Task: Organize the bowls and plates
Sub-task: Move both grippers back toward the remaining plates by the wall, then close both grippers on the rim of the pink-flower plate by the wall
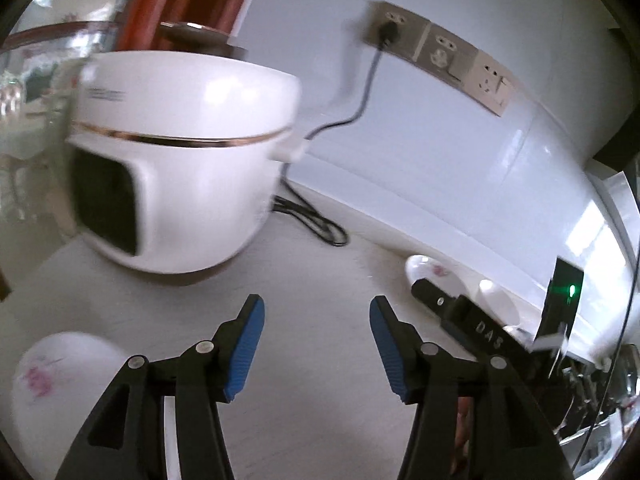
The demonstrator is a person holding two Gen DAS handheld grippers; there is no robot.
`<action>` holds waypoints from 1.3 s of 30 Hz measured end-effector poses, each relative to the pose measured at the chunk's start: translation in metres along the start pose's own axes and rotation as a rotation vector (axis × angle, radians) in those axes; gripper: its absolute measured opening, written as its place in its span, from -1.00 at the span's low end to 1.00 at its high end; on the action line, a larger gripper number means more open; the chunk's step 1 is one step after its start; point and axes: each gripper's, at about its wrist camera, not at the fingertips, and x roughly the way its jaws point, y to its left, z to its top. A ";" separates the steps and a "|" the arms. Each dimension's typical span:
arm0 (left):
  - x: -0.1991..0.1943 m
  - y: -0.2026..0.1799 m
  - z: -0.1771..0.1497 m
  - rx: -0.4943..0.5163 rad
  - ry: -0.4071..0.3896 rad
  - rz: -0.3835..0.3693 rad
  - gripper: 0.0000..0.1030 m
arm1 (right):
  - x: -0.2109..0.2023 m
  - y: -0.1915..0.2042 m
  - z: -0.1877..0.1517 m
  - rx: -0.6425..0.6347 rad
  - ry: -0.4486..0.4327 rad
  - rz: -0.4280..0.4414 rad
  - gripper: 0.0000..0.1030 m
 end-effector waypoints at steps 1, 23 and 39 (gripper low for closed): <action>0.009 -0.005 0.004 -0.005 0.012 -0.017 0.09 | 0.000 -0.007 0.002 0.026 -0.004 -0.004 0.70; 0.190 -0.060 0.007 -0.150 0.323 -0.245 0.07 | 0.000 -0.097 0.012 0.389 -0.033 -0.027 0.70; 0.240 -0.092 -0.011 -0.133 0.420 -0.328 -0.45 | -0.009 -0.122 0.010 0.468 -0.092 -0.039 0.43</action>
